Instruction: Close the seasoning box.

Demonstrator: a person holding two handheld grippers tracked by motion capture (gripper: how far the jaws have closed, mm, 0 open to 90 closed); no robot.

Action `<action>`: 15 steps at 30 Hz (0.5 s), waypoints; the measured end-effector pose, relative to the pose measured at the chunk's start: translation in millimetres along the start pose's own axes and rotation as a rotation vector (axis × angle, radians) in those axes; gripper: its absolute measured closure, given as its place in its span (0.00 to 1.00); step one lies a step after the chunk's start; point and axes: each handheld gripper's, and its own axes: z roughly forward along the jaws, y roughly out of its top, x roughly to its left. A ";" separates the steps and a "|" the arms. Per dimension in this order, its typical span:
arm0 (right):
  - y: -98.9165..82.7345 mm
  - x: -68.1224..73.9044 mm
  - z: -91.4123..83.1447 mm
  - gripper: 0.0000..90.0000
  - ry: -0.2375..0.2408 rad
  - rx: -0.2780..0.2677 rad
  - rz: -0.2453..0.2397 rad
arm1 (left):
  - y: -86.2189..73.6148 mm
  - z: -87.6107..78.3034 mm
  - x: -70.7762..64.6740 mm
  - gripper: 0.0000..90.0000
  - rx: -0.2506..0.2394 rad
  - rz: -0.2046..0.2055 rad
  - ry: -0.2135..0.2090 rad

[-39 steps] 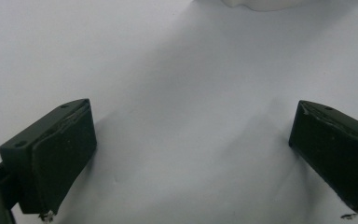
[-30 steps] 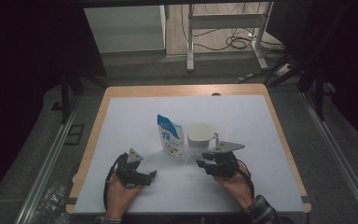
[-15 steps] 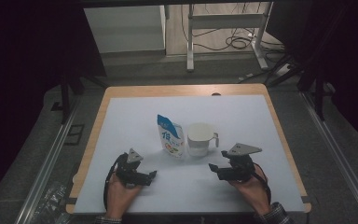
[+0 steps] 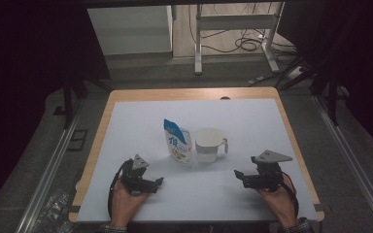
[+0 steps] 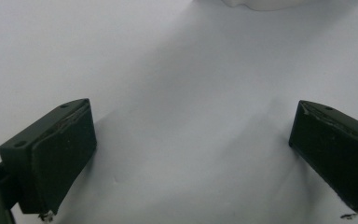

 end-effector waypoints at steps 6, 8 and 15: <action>-10.0 -12.1 -2.1 0.14 -0.025 0.018 0.032 | 0.1 0.0 0.2 0.01 0.001 0.000 -0.001; -14.2 -16.7 -0.9 0.13 -0.032 0.030 0.044 | 0.1 0.0 0.2 0.01 0.001 0.000 -0.001; -31.0 -28.1 12.4 0.08 -0.059 0.118 0.064 | 0.1 0.1 0.1 0.01 0.002 0.000 -0.001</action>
